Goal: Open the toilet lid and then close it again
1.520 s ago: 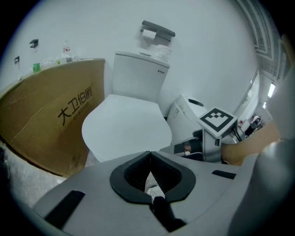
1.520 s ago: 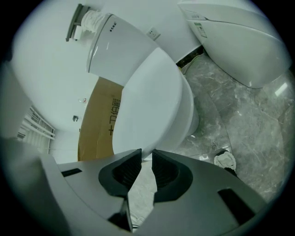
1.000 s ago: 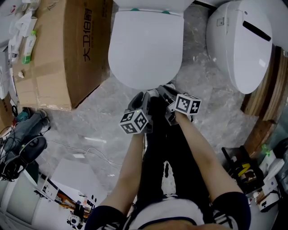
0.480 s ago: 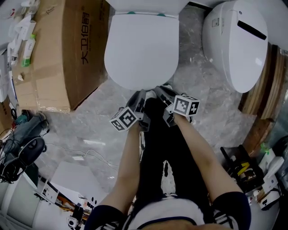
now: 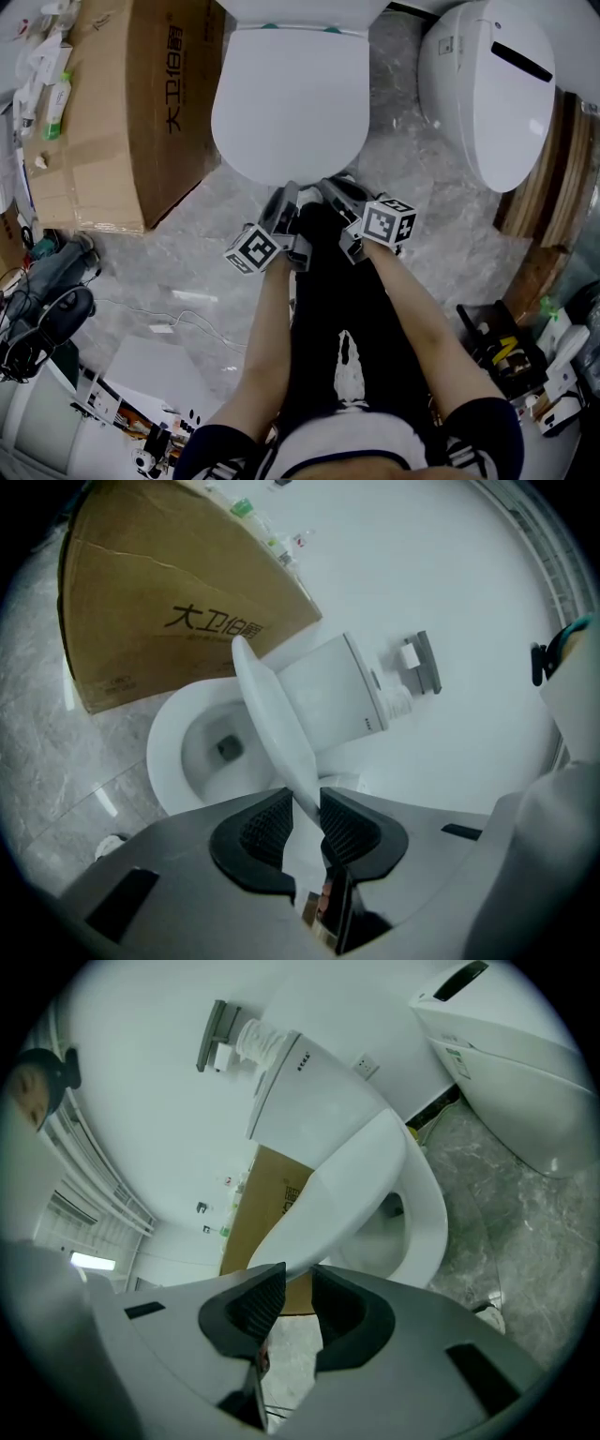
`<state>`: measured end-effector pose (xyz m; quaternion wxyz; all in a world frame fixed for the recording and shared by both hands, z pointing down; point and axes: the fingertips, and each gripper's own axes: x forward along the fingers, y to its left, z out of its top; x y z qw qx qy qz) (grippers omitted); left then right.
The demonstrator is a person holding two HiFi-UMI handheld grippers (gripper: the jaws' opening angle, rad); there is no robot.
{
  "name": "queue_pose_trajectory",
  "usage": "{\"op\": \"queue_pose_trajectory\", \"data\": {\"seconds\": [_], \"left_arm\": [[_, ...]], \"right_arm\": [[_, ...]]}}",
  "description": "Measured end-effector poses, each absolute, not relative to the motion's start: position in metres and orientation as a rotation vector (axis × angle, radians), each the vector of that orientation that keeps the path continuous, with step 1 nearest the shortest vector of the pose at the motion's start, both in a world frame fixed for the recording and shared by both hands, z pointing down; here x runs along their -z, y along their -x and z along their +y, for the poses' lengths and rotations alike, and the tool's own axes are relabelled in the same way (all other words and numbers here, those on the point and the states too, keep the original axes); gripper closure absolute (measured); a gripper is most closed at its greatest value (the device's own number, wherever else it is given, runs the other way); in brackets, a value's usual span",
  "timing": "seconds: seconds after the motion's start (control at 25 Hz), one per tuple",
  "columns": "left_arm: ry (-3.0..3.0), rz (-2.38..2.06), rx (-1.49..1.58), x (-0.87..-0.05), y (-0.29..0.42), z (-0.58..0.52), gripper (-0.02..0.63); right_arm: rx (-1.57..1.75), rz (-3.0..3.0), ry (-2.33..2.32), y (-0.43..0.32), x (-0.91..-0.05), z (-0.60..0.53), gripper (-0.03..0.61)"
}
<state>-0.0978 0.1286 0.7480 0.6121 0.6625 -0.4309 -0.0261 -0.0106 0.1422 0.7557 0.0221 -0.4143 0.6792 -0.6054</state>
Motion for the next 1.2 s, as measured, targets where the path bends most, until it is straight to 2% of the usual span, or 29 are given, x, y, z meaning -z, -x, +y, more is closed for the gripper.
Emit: {"op": "queue_pose_trajectory", "data": {"seconds": [0.28, 0.44, 0.6, 0.84, 1.08, 1.2], "left_arm": [[-1.585, -0.968, 0.029, -0.724, 0.091, 0.117, 0.518], [-1.620, -0.965, 0.040, -0.706, 0.086, 0.106, 0.518], [-1.644, -0.956, 0.032, -0.685, 0.080, 0.095, 0.518], [-1.650, -0.971, -0.025, -0.672, 0.076, 0.084, 0.514], [-1.638, -0.978, -0.071, -0.664, 0.072, 0.077, 0.512], [-1.647, -0.974, -0.101, -0.659, 0.070, 0.071, 0.511]], "right_arm": [[1.763, 2.275, 1.314, 0.008, -0.734, 0.134, 0.497], [1.603, 2.585, 1.387, 0.006, -0.719, 0.126, 0.497], [1.164, 3.080, 1.537, 0.005, -0.701, 0.123, 0.497], [0.096, 3.559, 1.697, 0.004, -0.664, 0.110, 0.495], [-0.142, 3.812, 1.582, 0.012, -0.674, 0.099, 0.497], [-0.141, 3.825, 1.610, 0.010, -0.669, 0.088, 0.497]]}}
